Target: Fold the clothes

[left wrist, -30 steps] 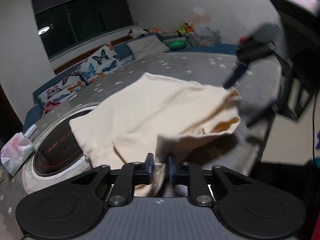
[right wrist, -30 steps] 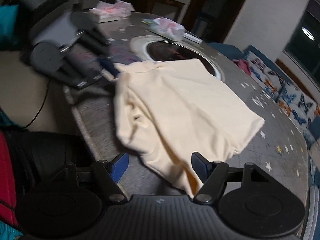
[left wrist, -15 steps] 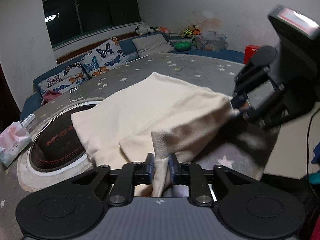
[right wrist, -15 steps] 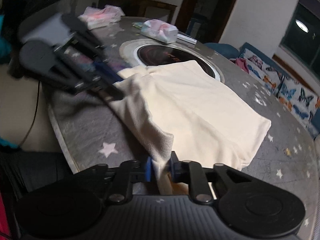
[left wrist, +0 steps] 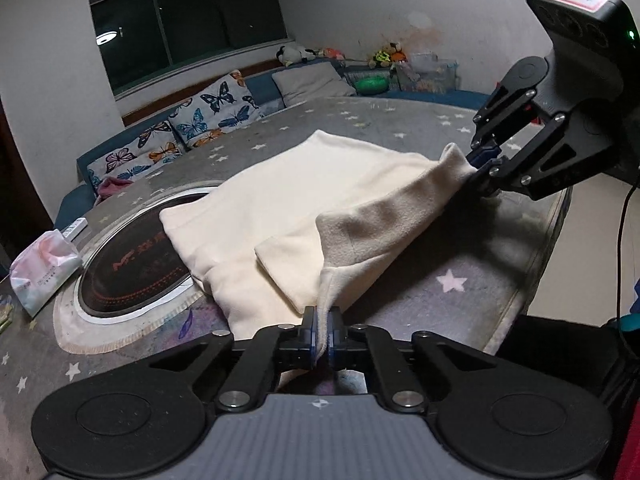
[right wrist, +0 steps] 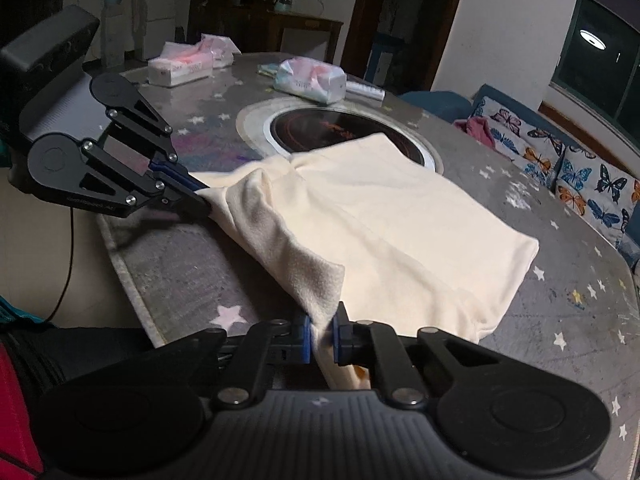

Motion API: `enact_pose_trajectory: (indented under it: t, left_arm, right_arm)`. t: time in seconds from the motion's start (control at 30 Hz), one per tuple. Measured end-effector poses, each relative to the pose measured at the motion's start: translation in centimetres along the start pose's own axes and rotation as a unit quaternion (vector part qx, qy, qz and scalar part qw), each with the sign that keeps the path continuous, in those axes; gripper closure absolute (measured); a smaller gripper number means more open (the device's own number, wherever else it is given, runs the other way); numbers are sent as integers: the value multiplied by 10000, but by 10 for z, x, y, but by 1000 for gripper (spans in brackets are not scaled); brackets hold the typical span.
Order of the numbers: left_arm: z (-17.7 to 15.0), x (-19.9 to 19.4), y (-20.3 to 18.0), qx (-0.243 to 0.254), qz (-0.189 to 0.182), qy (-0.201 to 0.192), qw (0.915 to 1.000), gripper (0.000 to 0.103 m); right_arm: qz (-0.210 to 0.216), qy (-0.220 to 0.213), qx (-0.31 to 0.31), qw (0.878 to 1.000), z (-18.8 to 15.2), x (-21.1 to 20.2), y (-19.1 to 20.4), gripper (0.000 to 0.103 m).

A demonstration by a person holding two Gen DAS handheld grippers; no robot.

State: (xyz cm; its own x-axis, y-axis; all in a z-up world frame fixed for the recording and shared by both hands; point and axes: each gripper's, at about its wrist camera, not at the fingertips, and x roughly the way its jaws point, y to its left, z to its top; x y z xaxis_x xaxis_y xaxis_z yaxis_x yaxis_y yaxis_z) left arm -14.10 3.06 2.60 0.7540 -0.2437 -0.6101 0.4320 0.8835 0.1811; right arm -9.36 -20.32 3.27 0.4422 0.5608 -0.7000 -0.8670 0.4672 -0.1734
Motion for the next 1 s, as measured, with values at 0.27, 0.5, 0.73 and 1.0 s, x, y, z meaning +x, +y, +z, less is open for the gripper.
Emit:
enact_pose_trajectory:
  t: [0.27, 0.5, 0.73, 1.0]
  left_arm:
    - [-2, -52, -8, -378, -119, -218, 9990, 98]
    - [10, -58, -6, -342, -29, -328, 9989, 98]
    - [48, -30, 17, -247, 135, -560, 9980, 98]
    - [92, 29, 52, -327, 225, -457, 9982, 98]
  right_arm:
    - [374, -215, -59, 9991, 2, -45, 21, 94]
    - [510, -282, 129, 9982, 5, -65, 25, 95]
    - [262, -332, 427, 9982, 21, -57, -7, 95]
    - [22, -232, 840, 9962, 46, -20, -69, 95]
